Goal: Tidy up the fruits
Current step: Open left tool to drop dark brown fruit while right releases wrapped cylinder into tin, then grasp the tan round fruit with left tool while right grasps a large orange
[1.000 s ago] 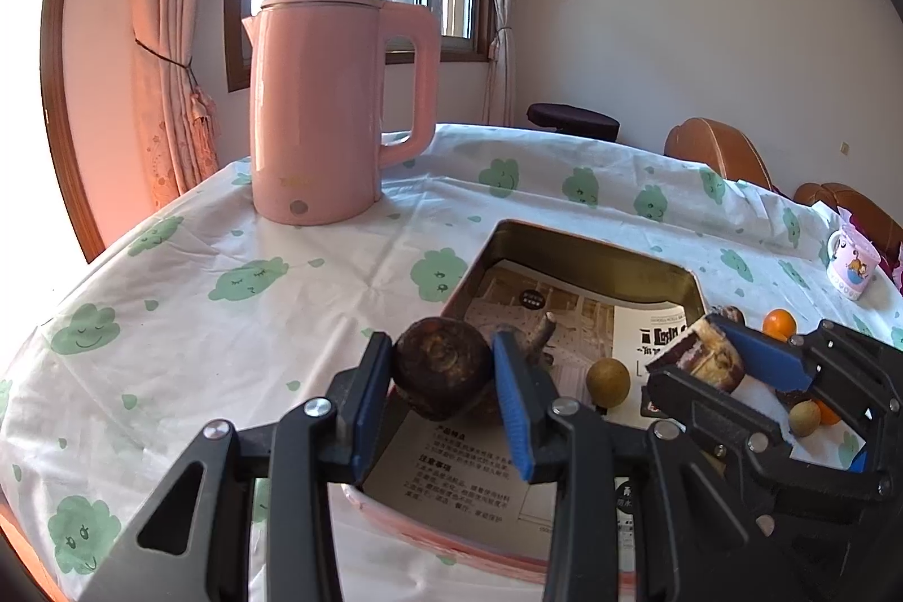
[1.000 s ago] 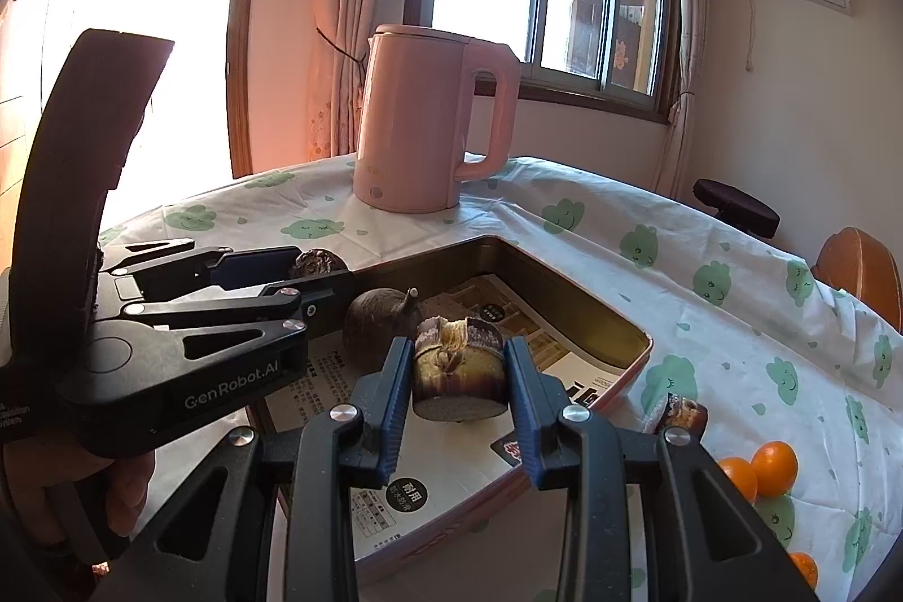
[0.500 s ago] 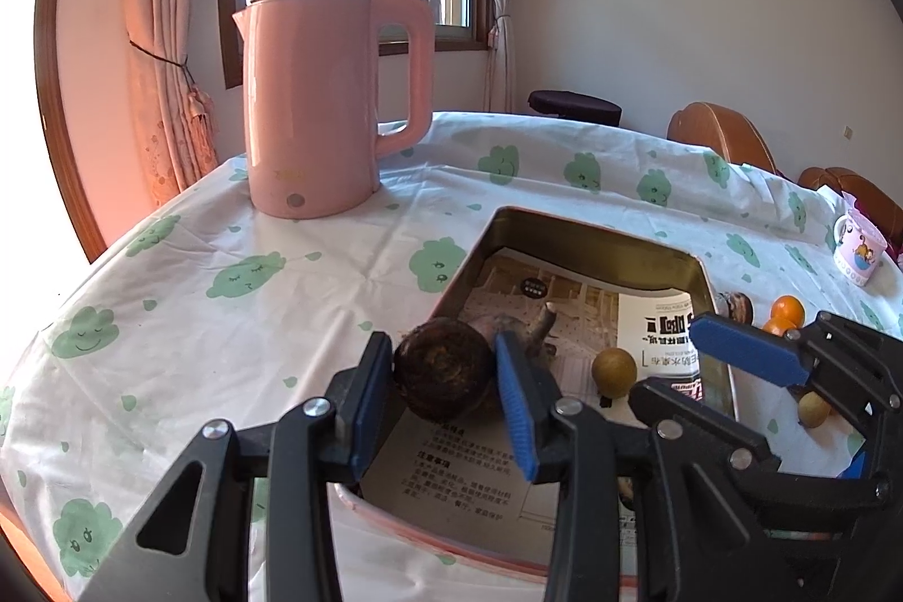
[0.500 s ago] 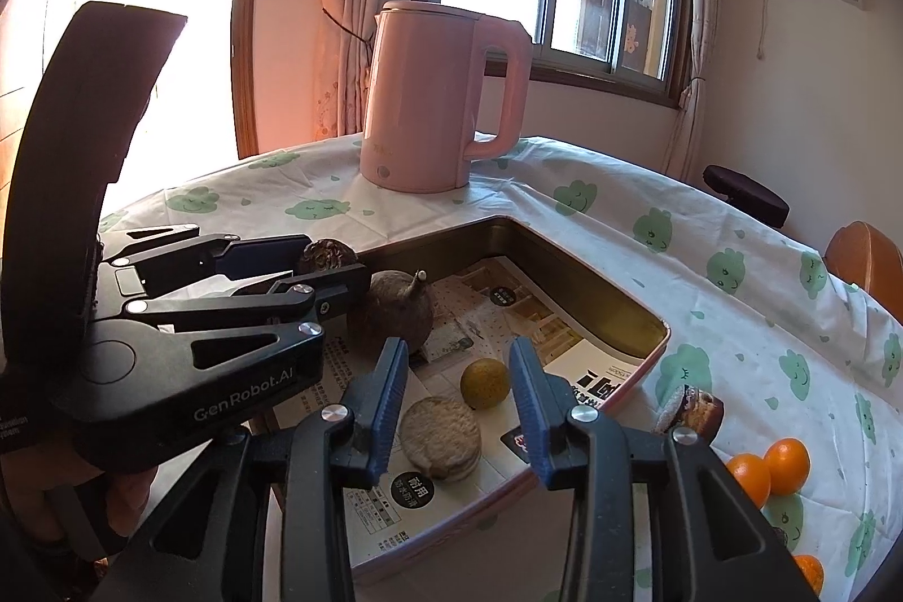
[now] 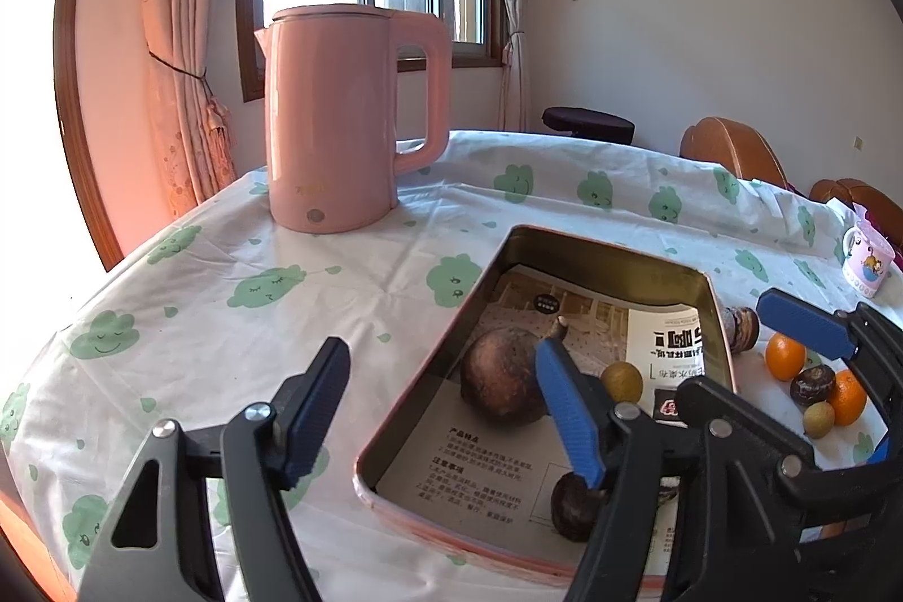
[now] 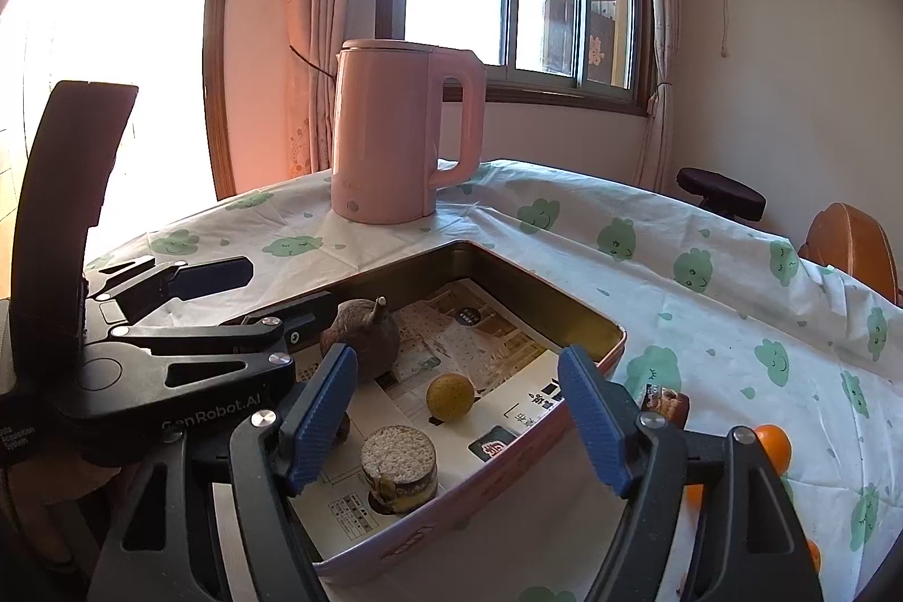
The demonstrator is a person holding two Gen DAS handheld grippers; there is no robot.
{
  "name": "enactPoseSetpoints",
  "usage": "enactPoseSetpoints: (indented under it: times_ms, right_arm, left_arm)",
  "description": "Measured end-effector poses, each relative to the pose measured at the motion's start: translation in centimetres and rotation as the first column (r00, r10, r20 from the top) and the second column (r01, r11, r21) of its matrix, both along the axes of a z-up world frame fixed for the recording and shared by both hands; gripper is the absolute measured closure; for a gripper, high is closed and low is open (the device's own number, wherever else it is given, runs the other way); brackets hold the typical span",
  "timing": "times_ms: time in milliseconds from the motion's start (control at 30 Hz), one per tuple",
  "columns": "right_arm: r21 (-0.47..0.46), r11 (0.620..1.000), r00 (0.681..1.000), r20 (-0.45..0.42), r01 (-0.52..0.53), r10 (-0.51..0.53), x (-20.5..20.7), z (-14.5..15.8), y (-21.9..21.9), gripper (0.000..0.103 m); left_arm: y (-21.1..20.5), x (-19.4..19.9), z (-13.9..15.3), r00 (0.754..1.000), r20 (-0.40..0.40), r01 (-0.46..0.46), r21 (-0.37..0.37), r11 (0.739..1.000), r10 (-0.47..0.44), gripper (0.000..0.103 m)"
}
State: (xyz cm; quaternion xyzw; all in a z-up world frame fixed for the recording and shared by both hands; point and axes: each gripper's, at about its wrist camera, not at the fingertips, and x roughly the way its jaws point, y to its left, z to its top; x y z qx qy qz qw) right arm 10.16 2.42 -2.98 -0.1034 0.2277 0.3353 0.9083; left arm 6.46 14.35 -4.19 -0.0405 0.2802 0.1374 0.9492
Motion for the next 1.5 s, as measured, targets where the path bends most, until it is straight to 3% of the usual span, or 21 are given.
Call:
enactPoseSetpoints:
  times_ms: [267,533,667,833,1100,1367,1400,1433,1500]
  right_arm:
    - [0.000,0.999,0.996,0.086,0.036,-0.036,-1.5,1.0,-2.1,0.027]
    - [0.026,0.988,0.983,0.098,0.153,-0.155,-1.8,2.8,-9.6,0.027]
    - [0.021,0.969,0.967,0.057,0.246,-0.247,-1.1,2.3,-14.5,0.027]
    - [0.052,0.944,0.943,-0.076,0.327,-0.323,0.7,1.1,-19.3,0.027]
    - [-0.050,0.962,0.945,-0.181,0.269,-0.274,1.8,-1.0,-18.3,0.027]
    - [-0.123,0.961,0.917,-0.291,0.248,-0.274,3.7,-3.1,-17.5,0.028]
    - [-0.132,0.962,0.915,-0.300,0.240,-0.270,3.9,-3.3,-17.3,0.035]
    - [-0.134,0.962,0.914,-0.305,0.237,-0.268,3.9,-3.4,-17.2,0.052]
    - [-0.129,0.963,0.913,-0.311,0.235,-0.264,4.0,-3.4,-17.4,0.054]
  left_arm:
    - [-1.2,-1.2,1.1,0.997,0.072,0.018,-0.029,0.999,-0.016,0.028]
    - [-6.2,-1.6,2.7,0.986,0.118,0.122,-0.006,0.993,-0.120,0.019]
    - [-9.7,-0.9,2.6,0.976,0.099,0.193,0.008,0.981,-0.193,0.019]
    - [-13.6,0.1,1.8,0.961,0.057,0.271,0.039,0.962,-0.272,0.019]
    - [-15.9,1.2,0.8,0.951,-0.002,0.309,0.068,0.949,-0.310,0.019]
    - [-16.8,2.1,0.0,0.935,-0.050,0.352,0.038,0.935,-0.350,0.019]
    - [-16.9,2.1,0.0,0.934,-0.054,0.356,0.038,0.934,-0.354,0.019]
    - [-17.1,2.1,-0.1,0.932,-0.057,0.360,0.040,0.932,-0.357,0.019]
    - [-17.5,2.1,-0.2,0.926,-0.064,0.374,0.046,0.926,-0.371,0.019]
